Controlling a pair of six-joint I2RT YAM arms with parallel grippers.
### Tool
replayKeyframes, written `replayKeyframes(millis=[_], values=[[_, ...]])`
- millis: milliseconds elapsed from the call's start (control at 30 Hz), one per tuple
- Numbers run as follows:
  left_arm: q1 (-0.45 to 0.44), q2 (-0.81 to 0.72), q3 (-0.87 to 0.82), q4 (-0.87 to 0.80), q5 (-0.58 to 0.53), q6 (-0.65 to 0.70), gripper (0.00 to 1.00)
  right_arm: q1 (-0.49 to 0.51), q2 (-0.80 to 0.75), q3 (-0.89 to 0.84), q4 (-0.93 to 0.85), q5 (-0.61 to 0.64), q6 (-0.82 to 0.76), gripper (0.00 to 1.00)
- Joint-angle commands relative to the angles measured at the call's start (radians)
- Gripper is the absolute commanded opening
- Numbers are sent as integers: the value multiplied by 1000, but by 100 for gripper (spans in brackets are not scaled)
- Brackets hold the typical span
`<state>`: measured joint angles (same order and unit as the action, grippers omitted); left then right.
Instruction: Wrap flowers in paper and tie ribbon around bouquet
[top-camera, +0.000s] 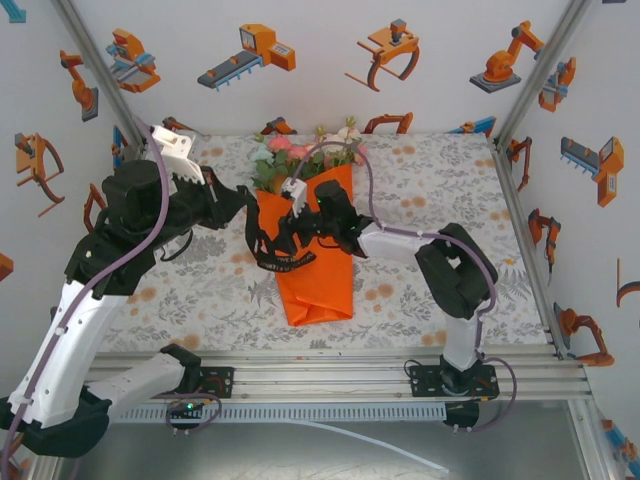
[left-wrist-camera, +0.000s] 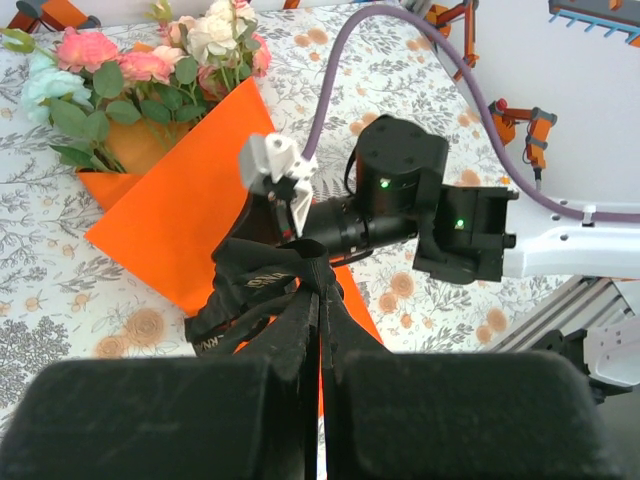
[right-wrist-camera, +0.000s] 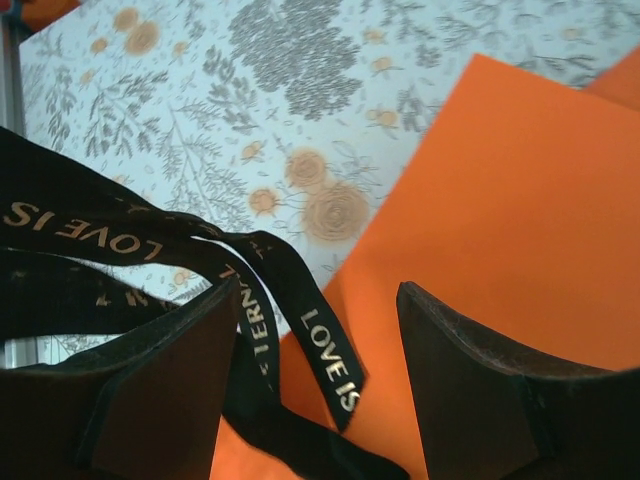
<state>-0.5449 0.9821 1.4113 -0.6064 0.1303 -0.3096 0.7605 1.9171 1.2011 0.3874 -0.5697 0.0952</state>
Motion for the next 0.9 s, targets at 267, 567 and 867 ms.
replayKeyframes(millis=[267, 567, 867], values=[[-2, 4, -11, 20, 27, 27, 5, 28, 14, 13, 190, -169, 17, 68], [-2, 2, -15, 17, 4, 20, 6, 31, 111, 100, 394, -205, 205, 27], [46, -11, -4, -111, -443, -4, 46, -27, -344, -145, 28, 400, -21, 0]])
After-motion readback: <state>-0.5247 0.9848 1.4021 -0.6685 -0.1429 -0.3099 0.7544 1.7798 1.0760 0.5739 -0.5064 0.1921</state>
